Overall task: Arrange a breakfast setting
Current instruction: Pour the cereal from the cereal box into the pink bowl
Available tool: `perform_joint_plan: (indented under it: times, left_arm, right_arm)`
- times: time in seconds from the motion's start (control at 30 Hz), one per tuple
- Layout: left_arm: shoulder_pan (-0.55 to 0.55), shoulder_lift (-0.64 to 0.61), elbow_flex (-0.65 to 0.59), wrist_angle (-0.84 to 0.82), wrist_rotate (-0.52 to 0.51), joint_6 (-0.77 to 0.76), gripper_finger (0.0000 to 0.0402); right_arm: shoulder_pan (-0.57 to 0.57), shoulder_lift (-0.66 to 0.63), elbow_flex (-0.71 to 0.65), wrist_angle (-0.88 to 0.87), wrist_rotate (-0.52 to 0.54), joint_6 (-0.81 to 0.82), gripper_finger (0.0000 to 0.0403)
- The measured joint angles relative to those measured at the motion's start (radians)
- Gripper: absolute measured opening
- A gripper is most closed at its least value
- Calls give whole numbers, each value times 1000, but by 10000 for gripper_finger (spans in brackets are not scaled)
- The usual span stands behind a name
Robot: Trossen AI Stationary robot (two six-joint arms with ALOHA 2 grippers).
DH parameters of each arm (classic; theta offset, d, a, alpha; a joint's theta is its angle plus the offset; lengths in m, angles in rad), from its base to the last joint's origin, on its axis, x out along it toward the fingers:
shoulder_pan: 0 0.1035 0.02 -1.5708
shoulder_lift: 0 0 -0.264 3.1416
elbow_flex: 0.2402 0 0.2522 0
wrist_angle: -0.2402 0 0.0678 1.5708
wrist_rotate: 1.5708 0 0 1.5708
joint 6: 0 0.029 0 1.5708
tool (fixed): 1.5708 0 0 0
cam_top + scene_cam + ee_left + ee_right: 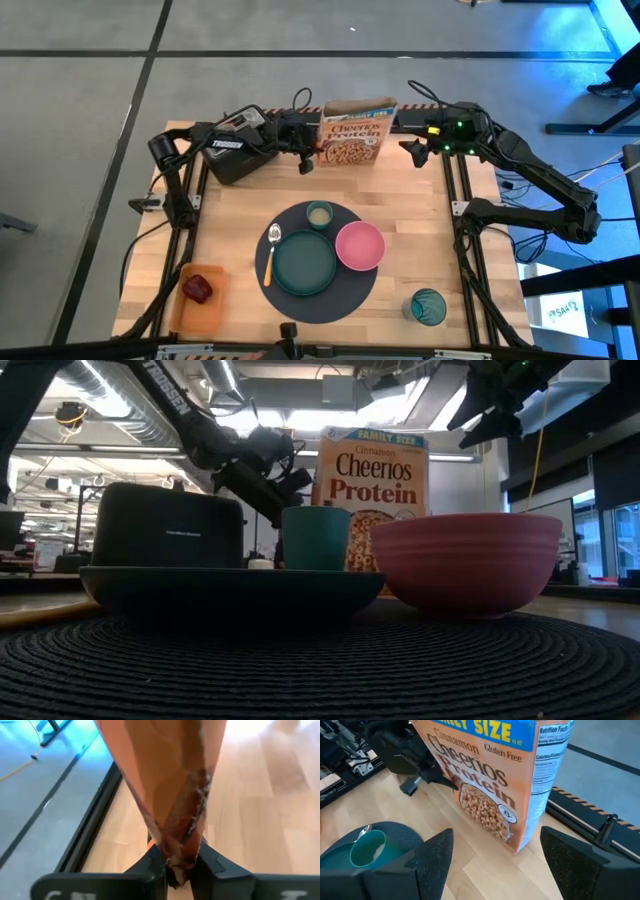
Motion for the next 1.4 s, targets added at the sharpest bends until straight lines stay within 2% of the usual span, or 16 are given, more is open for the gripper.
perform_joint_plan:
  times: [0.13,0.27,0.43,0.63,0.73,0.83,0.93,1.2,1.4]
  left_arm:
    - [-19,-96,0,-82,-7,26,38]
    - [-64,-253,0,-217,-59,142,39]
    - [-153,-475,0,-393,-228,382,40]
    - [-276,-640,1,-578,-473,500,41]
    - [-339,-667,1,-621,-611,605,42]
    - [-379,-670,1,-596,-680,675,42]
    - [-393,-665,1,-589,-683,736,42]
    - [-411,-621,1,-532,-718,1053,43]
    - [-412,-592,1,-374,-727,1243,43]
  right_arm:
    - [0,-30,0,-26,54,6,289]
    - [0,-75,0,-52,124,29,289]
    - [0,-131,0,-79,187,59,289]
    - [0,-158,0,-104,196,125,289]
    - [0,-153,0,-119,203,165,289]
    - [0,-144,0,-122,201,221,289]
    - [0,-141,0,-124,184,284,289]
    - [1,-143,0,-172,131,451,289]
    - [74,-143,0,-202,148,549,289]
